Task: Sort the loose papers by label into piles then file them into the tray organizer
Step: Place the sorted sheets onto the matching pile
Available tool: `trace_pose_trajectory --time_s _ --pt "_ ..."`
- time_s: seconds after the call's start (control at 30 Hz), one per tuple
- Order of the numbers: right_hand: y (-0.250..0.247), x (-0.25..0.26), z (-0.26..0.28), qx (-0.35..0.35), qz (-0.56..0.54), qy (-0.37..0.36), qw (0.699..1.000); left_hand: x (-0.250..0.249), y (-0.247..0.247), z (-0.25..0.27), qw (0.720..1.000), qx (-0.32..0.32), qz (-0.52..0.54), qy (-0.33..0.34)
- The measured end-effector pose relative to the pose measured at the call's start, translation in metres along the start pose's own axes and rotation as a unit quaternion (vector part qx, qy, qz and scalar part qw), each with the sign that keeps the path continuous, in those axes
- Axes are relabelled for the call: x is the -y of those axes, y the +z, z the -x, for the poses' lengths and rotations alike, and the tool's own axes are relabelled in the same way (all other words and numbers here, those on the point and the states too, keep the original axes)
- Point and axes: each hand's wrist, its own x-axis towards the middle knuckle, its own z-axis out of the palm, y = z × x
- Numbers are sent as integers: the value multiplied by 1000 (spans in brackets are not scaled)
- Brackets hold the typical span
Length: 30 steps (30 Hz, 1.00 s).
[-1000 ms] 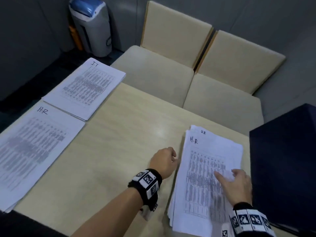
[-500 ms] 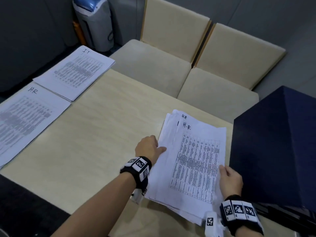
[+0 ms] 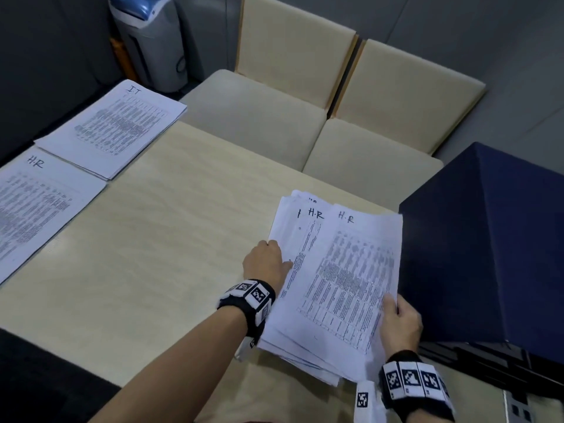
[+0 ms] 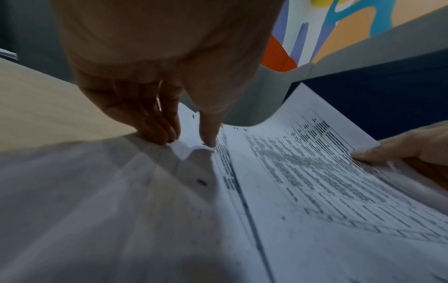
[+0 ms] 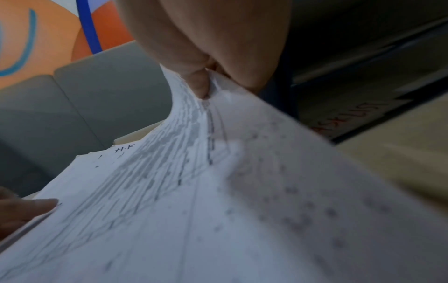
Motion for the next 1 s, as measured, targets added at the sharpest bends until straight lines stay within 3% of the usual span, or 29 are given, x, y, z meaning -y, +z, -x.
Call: trace_pose_trajectory --time_s 0.13,0.27,0.43,0.57,0.73,0.83,1.0 --pt "0 -4 3 2 -21 27 999 -3 5 1 999 36 14 2" --pt "7 -9 -4 5 -92 96 991 2 9 4 993 15 116 29" --pt "15 6 -5 32 -195 126 972 5 5 7 978 15 209 1" --pt "25 15 -8 69 -232 74 967 11 5 6 965 73 253 12" --pt "24 21 -1 12 -184 14 983 20 8 7 923 82 376 -10" --pt "17 18 11 -16 -208 3 978 19 7 5 935 60 348 -37" --pt "5 17 25 -56 -285 51 955 8 12 0 985 11 167 -36"
